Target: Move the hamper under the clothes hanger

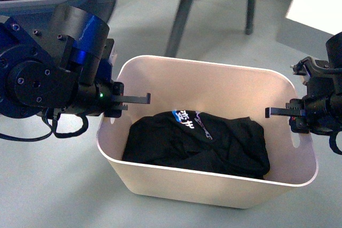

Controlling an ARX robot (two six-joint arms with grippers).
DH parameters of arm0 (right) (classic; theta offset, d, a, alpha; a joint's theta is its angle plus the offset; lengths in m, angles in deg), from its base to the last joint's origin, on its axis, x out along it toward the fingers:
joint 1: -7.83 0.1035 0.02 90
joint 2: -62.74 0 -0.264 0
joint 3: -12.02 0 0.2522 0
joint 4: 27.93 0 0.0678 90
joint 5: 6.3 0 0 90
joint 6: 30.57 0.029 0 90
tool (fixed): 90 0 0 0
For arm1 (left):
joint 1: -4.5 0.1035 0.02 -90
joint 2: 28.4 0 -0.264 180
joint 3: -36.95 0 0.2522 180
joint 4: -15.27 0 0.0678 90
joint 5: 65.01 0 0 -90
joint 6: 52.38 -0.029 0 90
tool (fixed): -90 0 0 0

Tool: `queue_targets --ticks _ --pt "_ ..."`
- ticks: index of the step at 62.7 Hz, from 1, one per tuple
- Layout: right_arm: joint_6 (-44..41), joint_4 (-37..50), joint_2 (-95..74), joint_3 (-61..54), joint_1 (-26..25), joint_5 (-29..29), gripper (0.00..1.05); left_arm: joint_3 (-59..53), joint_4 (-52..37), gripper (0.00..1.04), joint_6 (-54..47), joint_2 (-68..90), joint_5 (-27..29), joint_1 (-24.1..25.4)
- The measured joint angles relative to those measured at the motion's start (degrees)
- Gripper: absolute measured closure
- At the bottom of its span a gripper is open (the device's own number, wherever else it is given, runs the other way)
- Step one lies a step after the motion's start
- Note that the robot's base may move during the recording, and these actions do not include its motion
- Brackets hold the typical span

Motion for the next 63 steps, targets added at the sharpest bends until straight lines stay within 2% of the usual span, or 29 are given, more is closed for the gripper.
queue_targets --ticks 63 --pt "-0.02 0.07 0.04 -0.07 -0.61 0.20 1.02 0.13 -0.11 1.01 0.02 -0.11 -0.26 -0.68"
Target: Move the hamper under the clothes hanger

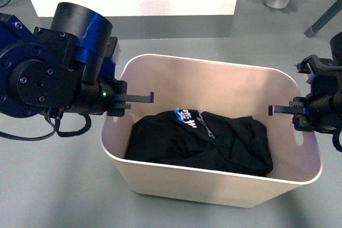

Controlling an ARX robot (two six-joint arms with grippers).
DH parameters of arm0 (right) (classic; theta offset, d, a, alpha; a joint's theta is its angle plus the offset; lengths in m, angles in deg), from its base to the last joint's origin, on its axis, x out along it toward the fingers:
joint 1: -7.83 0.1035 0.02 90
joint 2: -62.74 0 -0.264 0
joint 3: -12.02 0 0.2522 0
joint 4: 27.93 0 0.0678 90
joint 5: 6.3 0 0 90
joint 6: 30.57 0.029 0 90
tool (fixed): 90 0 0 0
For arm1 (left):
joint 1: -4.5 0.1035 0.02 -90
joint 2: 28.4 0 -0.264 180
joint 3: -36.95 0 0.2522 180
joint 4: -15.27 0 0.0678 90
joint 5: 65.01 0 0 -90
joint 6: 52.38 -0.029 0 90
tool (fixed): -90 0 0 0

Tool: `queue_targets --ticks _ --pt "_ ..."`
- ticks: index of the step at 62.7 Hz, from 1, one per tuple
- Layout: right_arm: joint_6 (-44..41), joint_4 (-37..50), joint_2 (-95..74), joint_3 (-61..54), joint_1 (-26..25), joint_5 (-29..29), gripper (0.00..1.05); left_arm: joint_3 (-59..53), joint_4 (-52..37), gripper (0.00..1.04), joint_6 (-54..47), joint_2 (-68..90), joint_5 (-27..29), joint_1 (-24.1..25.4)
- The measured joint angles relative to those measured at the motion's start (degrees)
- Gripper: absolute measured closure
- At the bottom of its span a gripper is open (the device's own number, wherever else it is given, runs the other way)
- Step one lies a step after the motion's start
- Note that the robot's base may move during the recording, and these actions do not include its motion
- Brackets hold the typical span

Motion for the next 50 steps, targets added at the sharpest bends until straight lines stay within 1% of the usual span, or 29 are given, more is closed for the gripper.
queue_targets --ticks 5,13,25,29,36,39,50 --pt "0.02 0.00 0.00 0.00 0.92 -0.46 1.02 -0.02 0.00 1.01 -0.02 0.00 0.57 0.72" --pt "0.02 0.00 0.00 0.02 1.05 -0.48 1.02 -0.02 0.00 1.01 -0.02 0.00 0.44 0.98" --pt "0.00 0.00 0.00 -0.02 -0.61 0.66 1.02 -0.02 0.00 1.01 0.00 0.00 -1.14 -0.52" --pt "-0.02 0.00 0.00 -0.02 -0.22 0.26 1.02 -0.04 0.00 1.01 0.00 0.00 -0.50 -0.31" --pt "0.04 0.00 0.00 -0.02 1.79 -1.49 1.02 -0.07 0.00 1.01 -0.04 0.00 1.20 1.53" --pt "0.02 0.02 0.00 -0.02 1.92 -1.49 1.02 -0.07 0.00 1.01 -0.02 0.00 1.07 1.75" --pt "0.00 0.00 0.00 -0.07 0.13 0.22 1.02 -0.07 0.00 1.01 -0.02 0.00 -0.20 -0.02"
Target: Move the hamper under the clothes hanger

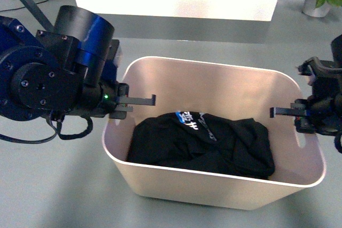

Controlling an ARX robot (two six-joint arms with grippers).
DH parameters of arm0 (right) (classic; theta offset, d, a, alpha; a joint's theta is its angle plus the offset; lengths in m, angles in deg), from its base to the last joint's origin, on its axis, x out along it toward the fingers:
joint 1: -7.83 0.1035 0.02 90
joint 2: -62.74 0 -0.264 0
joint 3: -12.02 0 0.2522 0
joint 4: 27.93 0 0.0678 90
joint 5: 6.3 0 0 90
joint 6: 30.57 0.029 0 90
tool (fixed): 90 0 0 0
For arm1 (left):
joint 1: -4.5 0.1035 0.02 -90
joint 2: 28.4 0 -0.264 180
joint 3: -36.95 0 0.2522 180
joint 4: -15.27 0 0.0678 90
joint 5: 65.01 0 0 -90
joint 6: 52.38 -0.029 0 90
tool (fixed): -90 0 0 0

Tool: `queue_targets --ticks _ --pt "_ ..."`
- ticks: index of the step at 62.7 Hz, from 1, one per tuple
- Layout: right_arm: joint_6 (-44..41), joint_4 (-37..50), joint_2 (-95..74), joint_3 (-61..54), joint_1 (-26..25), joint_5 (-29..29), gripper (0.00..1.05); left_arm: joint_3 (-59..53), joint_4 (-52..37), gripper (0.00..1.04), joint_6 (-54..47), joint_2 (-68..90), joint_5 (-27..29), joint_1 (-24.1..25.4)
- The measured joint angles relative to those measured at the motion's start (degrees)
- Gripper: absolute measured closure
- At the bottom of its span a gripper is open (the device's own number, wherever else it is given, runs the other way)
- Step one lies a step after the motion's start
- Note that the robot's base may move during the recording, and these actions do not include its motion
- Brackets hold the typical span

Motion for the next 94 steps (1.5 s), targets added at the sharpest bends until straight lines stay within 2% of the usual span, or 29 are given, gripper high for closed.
queue_targets --ticks 7,24,34,39,42,49,74,94 --pt "-0.02 0.00 0.00 0.00 -0.72 0.39 1.02 0.00 0.00 1.01 0.02 0.00 -0.90 -0.57" --pt "0.00 0.02 0.00 0.04 1.40 -1.27 1.02 -0.04 0.00 1.01 0.00 -0.02 0.98 1.46" --pt "0.00 0.02 0.00 0.02 0.66 -0.31 1.02 -0.04 0.00 1.01 0.00 0.00 0.48 0.59" --pt "0.42 0.44 0.00 -0.11 0.04 -0.44 1.02 -0.50 -2.10 1.01 -2.36 0.00 -4.33 0.70" --pt "1.64 3.48 0.00 -0.94 -0.07 -2.43 1.02 -0.48 -1.90 1.01 -3.13 0.00 -5.03 0.98" --pt "3.39 4.72 -0.02 -0.22 0.04 -5.20 1.02 0.24 0.55 1.01 -3.52 0.02 -4.26 1.66" --pt "3.76 -1.36 -5.07 7.69 0.76 -3.50 1.02 4.44 4.09 1.01 -4.13 3.74 -2.54 1.51" --pt "3.69 -2.19 -7.67 9.79 1.31 -2.73 1.02 6.08 4.46 1.01 -3.93 7.13 -1.88 1.14"
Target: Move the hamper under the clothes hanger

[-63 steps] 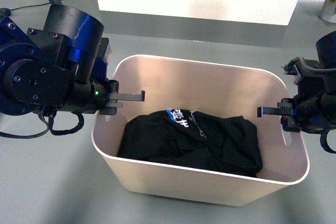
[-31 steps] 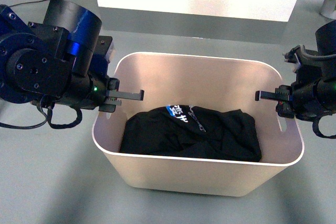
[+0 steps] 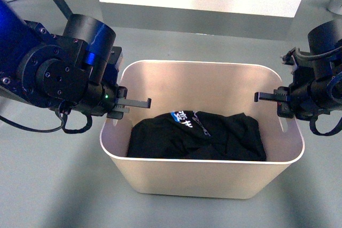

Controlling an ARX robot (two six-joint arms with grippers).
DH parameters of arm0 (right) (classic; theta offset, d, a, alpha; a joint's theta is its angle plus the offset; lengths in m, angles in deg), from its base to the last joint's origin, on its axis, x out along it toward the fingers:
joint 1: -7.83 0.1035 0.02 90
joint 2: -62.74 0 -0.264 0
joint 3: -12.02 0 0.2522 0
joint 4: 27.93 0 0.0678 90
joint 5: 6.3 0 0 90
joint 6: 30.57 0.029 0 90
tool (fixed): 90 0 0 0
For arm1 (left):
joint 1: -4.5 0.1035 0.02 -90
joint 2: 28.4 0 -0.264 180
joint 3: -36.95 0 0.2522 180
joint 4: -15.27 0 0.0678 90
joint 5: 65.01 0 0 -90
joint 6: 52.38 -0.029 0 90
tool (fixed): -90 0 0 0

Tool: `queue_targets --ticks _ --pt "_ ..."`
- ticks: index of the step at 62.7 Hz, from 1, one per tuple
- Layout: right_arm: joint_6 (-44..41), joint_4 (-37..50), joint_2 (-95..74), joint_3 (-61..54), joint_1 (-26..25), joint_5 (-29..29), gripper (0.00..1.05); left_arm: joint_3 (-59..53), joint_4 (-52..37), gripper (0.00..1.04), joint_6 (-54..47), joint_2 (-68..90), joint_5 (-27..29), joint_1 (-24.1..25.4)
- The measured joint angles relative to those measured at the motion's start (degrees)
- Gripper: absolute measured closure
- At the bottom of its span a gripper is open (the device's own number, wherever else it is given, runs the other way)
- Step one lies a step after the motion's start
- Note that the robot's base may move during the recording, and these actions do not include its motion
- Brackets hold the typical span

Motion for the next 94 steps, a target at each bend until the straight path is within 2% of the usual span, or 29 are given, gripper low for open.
queue_targets --ticks 6,9,12,26,32,36,41,48,51,69,87,94 --pt "0.02 0.11 -0.59 0.00 0.04 0.24 1.02 0.00 0.00 1.01 0.02 0.39 -0.22 0.00" --pt "0.02 0.39 -0.81 0.00 0.04 0.46 1.02 0.00 0.20 0.96 0.02 0.39 -0.46 0.00" --pt "0.26 0.87 -0.94 0.00 0.04 0.63 0.94 0.00 0.28 0.87 -0.28 0.39 -0.74 0.02" --pt "1.11 2.14 0.13 -0.11 -0.04 0.77 0.66 -0.02 0.28 0.58 -1.55 -0.68 -1.01 0.02" --pt "1.09 2.40 2.03 -1.33 -0.26 0.77 0.50 -0.09 0.28 0.42 -2.01 -2.54 -0.90 0.13" --pt "1.09 2.56 3.30 -2.03 -0.44 0.68 0.43 -0.24 0.31 0.35 -2.10 -3.63 -0.90 0.17" --pt "1.05 2.75 6.91 -3.69 -0.87 0.55 0.27 -0.74 0.35 0.19 -2.29 -6.49 -0.92 0.17" --pt "1.01 2.93 10.60 -5.44 -1.22 0.02 0.13 -1.40 0.63 0.05 -2.71 -9.46 -1.07 0.11" --pt "0.96 2.93 12.98 -6.51 -1.40 -0.31 0.06 -1.84 0.72 0.07 -3.30 -11.43 -1.11 0.02" --pt "-0.66 1.44 25.57 -9.51 -2.47 -0.59 0.08 -2.47 3.87 0.07 -3.93 -22.97 -2.97 -0.07" --pt "-1.92 2.03 41.09 -11.32 -3.08 1.90 0.08 -3.04 7.50 0.07 -2.69 -35.01 -6.75 1.07" --pt "-1.97 1.55 49.03 -12.26 -2.10 3.04 0.08 -3.91 7.04 0.08 -2.34 -39.52 -5.92 1.18"
